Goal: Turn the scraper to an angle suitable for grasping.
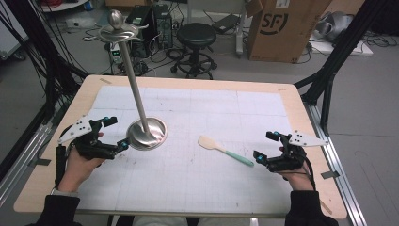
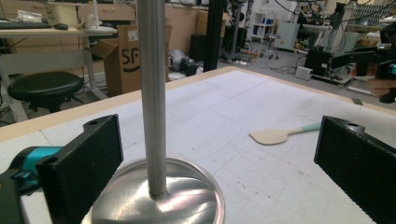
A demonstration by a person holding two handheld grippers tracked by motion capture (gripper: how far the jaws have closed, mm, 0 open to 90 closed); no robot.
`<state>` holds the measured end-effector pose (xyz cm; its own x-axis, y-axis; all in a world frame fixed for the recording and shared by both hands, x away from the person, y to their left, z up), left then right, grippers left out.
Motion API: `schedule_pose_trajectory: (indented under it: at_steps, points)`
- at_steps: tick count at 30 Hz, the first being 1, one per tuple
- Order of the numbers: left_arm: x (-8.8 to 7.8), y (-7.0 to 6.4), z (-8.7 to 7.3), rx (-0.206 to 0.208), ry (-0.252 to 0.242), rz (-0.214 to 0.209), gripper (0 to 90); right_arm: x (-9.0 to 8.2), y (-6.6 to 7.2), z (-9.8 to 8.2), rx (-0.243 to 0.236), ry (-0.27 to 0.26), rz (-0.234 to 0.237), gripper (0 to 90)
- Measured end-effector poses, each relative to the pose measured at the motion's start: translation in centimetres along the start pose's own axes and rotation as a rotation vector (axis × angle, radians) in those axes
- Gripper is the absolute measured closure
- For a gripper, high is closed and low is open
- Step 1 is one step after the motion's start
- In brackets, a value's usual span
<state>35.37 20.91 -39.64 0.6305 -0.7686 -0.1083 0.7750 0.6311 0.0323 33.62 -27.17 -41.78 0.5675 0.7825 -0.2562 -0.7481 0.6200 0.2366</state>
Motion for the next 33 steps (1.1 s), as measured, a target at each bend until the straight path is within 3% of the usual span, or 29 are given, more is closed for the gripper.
schedule_pose_trajectory:
  at_steps: [10, 14, 16, 20, 22, 24, 29, 33]
  points:
    - [0.0, 0.0, -0.1, -0.002, 0.005, 0.0, 1.7, 0.3, -0.2, -0.1, -0.008, 0.009, -0.026, 1.4]
    - [0.2, -0.1, -0.2, -0.005, 0.011, -0.004, 1.7, 0.3, -0.3, -0.3, 0.003, 0.04, -0.028, 29.0]
    - [0.2, -0.2, -0.3, -0.001, 0.015, -0.005, 1.7, 0.4, -0.2, -0.7, 0.014, 0.067, -0.017, 47.8]
    - [0.3, -0.2, -0.3, 0.001, 0.017, -0.004, 1.7, 0.9, 0.0, -1.2, -0.02, 0.102, -0.058, 80.1]
    - [0.3, -0.2, -0.3, 0.001, 0.017, -0.005, 1.7, 1.3, -0.1, -1.7, -0.02, 0.135, -0.069, 89.3]
    - [0.3, -0.2, -0.3, -0.001, 0.018, -0.005, 1.7, 1.9, -0.1, -2.1, -0.015, 0.166, -0.07, 89.4]
    - [0.3, -0.2, -0.3, -0.003, 0.018, -0.005, 1.7, 3.8, 0.5, -2.8, -0.06, 0.243, -0.05, 89.6]
    - [0.4, -0.3, -0.4, -0.002, 0.023, -0.006, 1.7, 5.3, 0.4, -2.6, -0.031, 0.268, -0.032, 89.6]
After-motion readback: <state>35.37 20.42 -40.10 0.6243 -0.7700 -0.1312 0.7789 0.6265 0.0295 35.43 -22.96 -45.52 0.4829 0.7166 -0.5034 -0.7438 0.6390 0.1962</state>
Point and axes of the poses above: each handheld gripper's, and its own axes: x roughly forward along the jaws, z roughly out of its top, y roughly to its left, the point moved 7 cm from there along x, roughly forward along the jaws, and after that the axes turned 6 degrees about x, right-handed, at the moved point
